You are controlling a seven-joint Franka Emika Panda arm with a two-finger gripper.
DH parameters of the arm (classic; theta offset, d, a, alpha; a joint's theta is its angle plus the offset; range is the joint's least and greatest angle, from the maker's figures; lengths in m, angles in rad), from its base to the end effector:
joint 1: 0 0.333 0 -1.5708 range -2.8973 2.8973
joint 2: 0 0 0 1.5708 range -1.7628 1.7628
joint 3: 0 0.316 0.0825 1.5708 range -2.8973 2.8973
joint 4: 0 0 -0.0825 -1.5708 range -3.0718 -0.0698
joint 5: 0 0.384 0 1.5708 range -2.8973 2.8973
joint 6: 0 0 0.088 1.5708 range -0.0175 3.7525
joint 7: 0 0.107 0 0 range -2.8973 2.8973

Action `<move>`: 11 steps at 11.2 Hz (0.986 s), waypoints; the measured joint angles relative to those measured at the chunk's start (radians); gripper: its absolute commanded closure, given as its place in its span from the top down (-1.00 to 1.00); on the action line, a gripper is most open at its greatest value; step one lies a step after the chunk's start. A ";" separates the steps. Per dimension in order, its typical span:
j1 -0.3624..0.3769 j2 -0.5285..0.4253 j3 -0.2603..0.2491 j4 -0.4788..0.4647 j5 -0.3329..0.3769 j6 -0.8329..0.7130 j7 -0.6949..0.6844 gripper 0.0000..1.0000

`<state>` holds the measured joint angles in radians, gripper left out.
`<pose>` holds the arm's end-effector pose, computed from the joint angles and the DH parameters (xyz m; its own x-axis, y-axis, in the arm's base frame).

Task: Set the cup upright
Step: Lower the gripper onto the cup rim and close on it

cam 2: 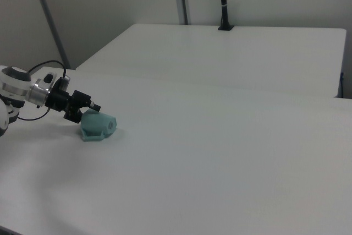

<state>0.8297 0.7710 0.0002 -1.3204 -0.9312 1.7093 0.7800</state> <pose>0.5376 0.4761 0.2834 0.8731 0.4491 0.1901 0.1348 -0.5969 0.7909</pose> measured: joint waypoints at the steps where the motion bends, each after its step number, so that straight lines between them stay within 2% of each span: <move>1: 0.002 0.002 0.001 -0.011 -0.008 -0.022 0.000 0.71; 3: 0.006 0.003 0.002 -0.031 -0.017 -0.045 0.000 0.68; 5: 0.009 0.003 0.002 -0.032 -0.019 -0.058 0.000 0.38; 7: 0.011 0.003 0.002 -0.032 -0.019 -0.058 0.000 0.25; 8: 0.011 0.002 0.002 -0.031 -0.022 -0.059 0.000 0.12; 9: 0.012 0.000 0.002 -0.030 -0.032 -0.065 0.000 -0.17; 11: 0.013 -0.001 0.002 -0.030 -0.040 -0.068 0.000 -1.00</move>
<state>0.8424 0.7699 0.0019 -1.3500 -0.9714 1.6410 0.7799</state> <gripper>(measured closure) 0.432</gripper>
